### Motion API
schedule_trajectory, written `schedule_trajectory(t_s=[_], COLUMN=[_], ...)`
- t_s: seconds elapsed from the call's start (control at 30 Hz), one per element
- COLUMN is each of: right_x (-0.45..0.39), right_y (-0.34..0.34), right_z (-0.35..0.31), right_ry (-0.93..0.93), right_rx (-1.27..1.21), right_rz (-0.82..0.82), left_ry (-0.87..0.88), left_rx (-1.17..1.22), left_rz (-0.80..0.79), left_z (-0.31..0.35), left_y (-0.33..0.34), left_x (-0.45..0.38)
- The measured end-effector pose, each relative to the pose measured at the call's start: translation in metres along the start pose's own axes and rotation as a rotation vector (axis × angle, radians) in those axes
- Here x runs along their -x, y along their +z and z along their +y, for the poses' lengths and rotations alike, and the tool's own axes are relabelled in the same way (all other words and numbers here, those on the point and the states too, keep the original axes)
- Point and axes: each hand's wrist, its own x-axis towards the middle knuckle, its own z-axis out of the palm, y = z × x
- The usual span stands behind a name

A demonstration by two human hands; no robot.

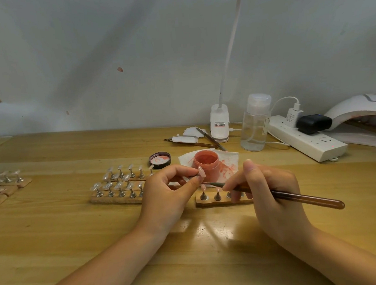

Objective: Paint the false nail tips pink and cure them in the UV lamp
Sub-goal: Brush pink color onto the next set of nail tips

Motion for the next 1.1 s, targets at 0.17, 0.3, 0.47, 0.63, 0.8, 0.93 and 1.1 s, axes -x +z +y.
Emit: schedule_trajectory(t_s=[0.17,0.3,0.47,0.63,0.8,0.93,1.1], right_x=[-0.0065,-0.0065,-0.0016,-0.0060,-0.0076,-0.0028,-0.0049], right_y=[0.0025,0.0041,0.0013,0.0022,0.0057,0.0025,0.0014], right_z=[-0.0016,-0.0006,-0.0032,-0.0054,-0.0033,-0.0045,-0.0069], right_ry=[0.026,0.094,0.099,0.084,0.129,0.111,0.105], right_rx=[-0.028,-0.030,-0.113,-0.110,-0.072,-0.130,-0.149], right_rz=[0.045,0.021,0.022,0.091,0.043,0.019,0.088], left_ry=[-0.004,0.002,0.007,0.016,0.016,0.016,0.013], left_rx=[-0.017,-0.017,-0.033,-0.021,-0.027,-0.029,-0.026], left_rz=[-0.019,-0.016,-0.015,-0.023,-0.022,-0.018,-0.023], left_z=[0.0016,0.0022,-0.0009,0.0017,0.0005,-0.0014,-0.0003], left_y=[0.0000,0.0006,-0.0005,0.0001,0.0009,0.0000,0.0003], left_x=[0.0000,0.0004,-0.0007,-0.0002,-0.0006,-0.0010,-0.0006])
